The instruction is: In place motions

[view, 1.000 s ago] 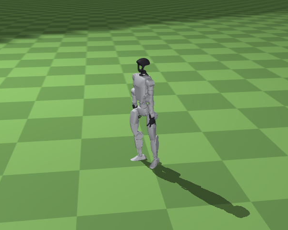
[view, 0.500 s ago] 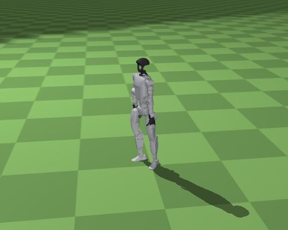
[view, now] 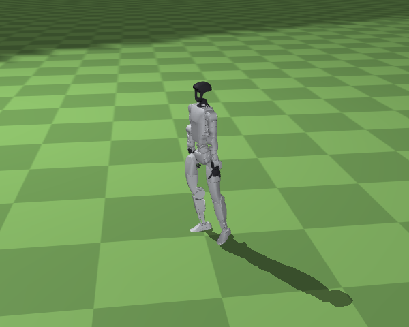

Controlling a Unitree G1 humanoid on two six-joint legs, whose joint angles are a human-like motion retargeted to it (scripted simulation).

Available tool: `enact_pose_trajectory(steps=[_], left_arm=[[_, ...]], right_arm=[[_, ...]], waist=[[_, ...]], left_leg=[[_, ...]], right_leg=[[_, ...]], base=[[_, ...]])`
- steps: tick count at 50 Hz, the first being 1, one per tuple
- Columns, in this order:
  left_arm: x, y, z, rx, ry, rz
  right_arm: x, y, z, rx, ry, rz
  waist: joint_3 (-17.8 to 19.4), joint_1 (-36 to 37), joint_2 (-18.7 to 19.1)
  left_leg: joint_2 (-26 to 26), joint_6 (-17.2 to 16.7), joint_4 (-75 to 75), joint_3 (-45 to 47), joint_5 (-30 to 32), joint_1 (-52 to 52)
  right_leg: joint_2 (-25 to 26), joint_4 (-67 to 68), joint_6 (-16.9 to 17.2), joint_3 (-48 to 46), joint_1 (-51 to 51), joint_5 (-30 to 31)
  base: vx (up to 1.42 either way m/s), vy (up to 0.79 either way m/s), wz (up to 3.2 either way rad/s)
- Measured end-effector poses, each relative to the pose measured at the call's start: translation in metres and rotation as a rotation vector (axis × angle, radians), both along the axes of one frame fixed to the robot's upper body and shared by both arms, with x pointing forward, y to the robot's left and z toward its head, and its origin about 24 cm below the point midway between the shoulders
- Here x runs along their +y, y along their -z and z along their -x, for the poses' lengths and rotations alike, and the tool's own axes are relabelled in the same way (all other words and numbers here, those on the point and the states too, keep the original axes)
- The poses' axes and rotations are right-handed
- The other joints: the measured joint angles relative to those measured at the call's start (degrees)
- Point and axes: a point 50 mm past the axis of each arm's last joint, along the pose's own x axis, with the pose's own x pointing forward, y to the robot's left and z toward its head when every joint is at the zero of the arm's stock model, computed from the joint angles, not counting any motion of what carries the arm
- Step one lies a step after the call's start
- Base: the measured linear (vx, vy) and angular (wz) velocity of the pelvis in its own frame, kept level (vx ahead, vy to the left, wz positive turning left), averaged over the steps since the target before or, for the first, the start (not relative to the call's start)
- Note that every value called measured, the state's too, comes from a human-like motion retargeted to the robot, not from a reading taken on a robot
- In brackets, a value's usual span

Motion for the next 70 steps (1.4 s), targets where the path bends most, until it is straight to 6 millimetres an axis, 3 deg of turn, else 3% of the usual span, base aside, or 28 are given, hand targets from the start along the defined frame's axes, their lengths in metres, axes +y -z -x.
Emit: enact_pose_trajectory(steps=[2, 4, 10, 18, 23, 29, 37, 45, 50, 52, 53, 56, 58, 61, 65, 70], left_arm=[[0.000, 0.001, -0.005, -0.029, -0.029, -0.044], [-0.002, 0.002, -0.009, -0.055, -0.084, -0.077], [-0.012, 0.002, -0.011, -0.071, -0.265, -0.045], [-0.009, 0.000, 0.011, 0.005, -0.186, 0.014], [-0.014, -0.002, 0.024, 0.063, -0.151, 0.039], [-0.024, -0.003, 0.029, 0.079, -0.173, 0.064], [-0.016, 0.000, 0.010, 0.009, -0.149, 0.039], [-0.002, 0.002, -0.010, -0.100, -0.188, -0.088], [0.002, 0.002, -0.008, -0.113, -0.226, -0.138], [0.003, 0.001, 0.000, -0.091, -0.219, -0.146], [0.004, 0.001, 0.000, -0.085, -0.217, -0.140], [0.002, 0.000, 0.010, -0.048, -0.217, -0.132], [-0.002, 0.000, 0.015, -0.026, -0.220, -0.117], [-0.008, 0.000, 0.013, -0.018, -0.222, -0.072], [-0.011, 0.002, -0.005, -0.054, -0.181, -0.006], [-0.004, 0.001, -0.029, -0.106, -0.085, 0.085]], right_arm=[[-0.003, 0.000, -0.003, -0.011, 0.009, 0.008], [-0.007, -0.001, -0.006, -0.020, 0.017, 0.022], [-0.019, -0.003, -0.011, -0.023, 0.030, 0.070], [-0.019, -0.003, -0.017, -0.032, 0.040, 0.070], [-0.012, -0.001, -0.023, -0.054, 0.045, 0.038], [-0.005, 0.000, -0.022, -0.054, 0.021, 0.018], [-0.007, -0.002, -0.006, 0.000, 0.018, 0.022], [-0.012, -0.004, 0.010, 0.042, 0.043, 0.044], [-0.016, -0.005, 0.015, 0.062, 0.055, 0.066], [-0.015, -0.005, 0.017, 0.061, 0.058, 0.068], [-0.018, -0.005, 0.011, 0.053, 0.059, 0.070], [-0.017, -0.004, 0.006, 0.030, 0.061, 0.067], [-0.018, -0.003, 0.003, 0.012, 0.061, 0.065], [-0.018, -0.003, -0.002, -0.010, 0.064, 0.067], [-0.009, 0.000, -0.012, -0.057, 0.120, 0.053], [0.002, 0.002, -0.019, -0.077, 0.129, -0.028]], waist=[[-0.18, 2.28, -1.76], [0.47, 2.66, -2.29], [4.58, 5.86, -0.78], [12.22, 12.94, -0.06], [16.34, 17.18, -1.77], [17.84, 19.16, -2.86], [16.00, 18.32, -2.25], [8.29, 13.69, -1.49], [4.87, 18.99, -7.35], [3.55, 15.83, -5.21], [3.36, 9.98, -1.93], [1.63, 6.75, 1.14], [1.03, 6.04, 2.59], [-0.44, 2.76, 4.12], [0.41, 1.36, 3.96], [4.76, 2.59, 1.19]], left_leg=[[-1.00, 4.64, 7.57, -0.18, -1.86, -3.53], [-2.66, 6.74, 13.85, -3.12, -2.56, -7.22], [-7.87, 5.62, 12.10, -5.75, 0.13, -14.43], [-11.87, 6.28, -1.34, -9.44, 1.72, -25.72], [-10.44, 7.86, -2.88, -8.73, 2.15, -33.94], [-7.94, 8.63, -3.13, -8.53, 2.10, -40.45], [-7.64, 7.97, -3.34, -7.31, 1.92, -36.59], [-6.07, 7.29, 8.31, -0.93, 3.02, -25.79], [-4.56, 9.03, 19.24, 5.95, 5.57, -18.82], [-4.55, 7.68, 15.56, 1.32, 7.44, -11.50], [-4.19, 6.98, 14.21, -5.22, 7.95, -8.67], [-3.30, 0.54, 5.77, -5.42, 2.14, -0.50], [-3.24, 1.02, -0.86, -2.31, -2.02, 3.06], [-4.79, 0.84, -6.81, -4.88, -1.03, 3.20], [-7.56, 2.51, -8.92, -7.53, 0.06, 2.22], [-10.14, 4.19, -6.87, -9.70, -0.84, 3.15]], right_leg=[[-1.69, 0.63, 0.27, 2.58, -0.52, -0.16], [-2.30, 0.93, 0.15, 2.91, -0.37, -0.18], [-0.13, 2.03, -0.76, 4.05, 1.64, -0.35], [2.51, 4.16, -2.98, 10.43, 6.71, -0.74], [1.46, 5.83, -5.01, 15.19, 8.69, -0.86], [0.22, 8.02, -6.48, 18.26, 8.69, -1.64], [-0.06, 7.49, -5.94, 16.66, 8.23, -1.94], [-1.51, 6.00, -3.29, 10.76, 3.81, -2.37], [-7.68, 7.64, -1.43, 18.02, -1.71, -2.11], [-6.06, 6.13, -1.15, 14.32, -0.79, -1.96], [-4.30, 5.84, -0.94, 7.82, 0.73, -2.84], [-2.13, 5.23, -0.42, 4.41, 0.82, -3.27], [-1.28, 5.10, 0.05, 3.94, 1.08, -3.49], [-2.20, 5.07, 1.26, 1.32, 0.52, -3.45], [-3.96, 3.94, 2.31, -1.31, 0.83, -2.29], [-3.82, 1.05, 1.50, -4.04, 4.55, -0.29]], base=[[-0.16, 0.14, -0.76], [-0.15, 0.14, -0.23], [-0.10, 0.14, -0.49], [-0.01, 0.10, -0.87], [-0.02, 0.06, -0.90], [0.02, 0.03, -0.45], [0.06, 0.00, 0.22], [0.09, -0.06, 0.71], [0.13, -0.14, -0.72], [0.15, -0.15, 1.58], [0.20, -0.19, 2.93], [0.23, -0.19, 1.12], [0.28, -0.22, 0.24], [0.20, -0.21, 0.71], [0.06, -0.24, 0.65], [0.13, -0.32, 0.44]])
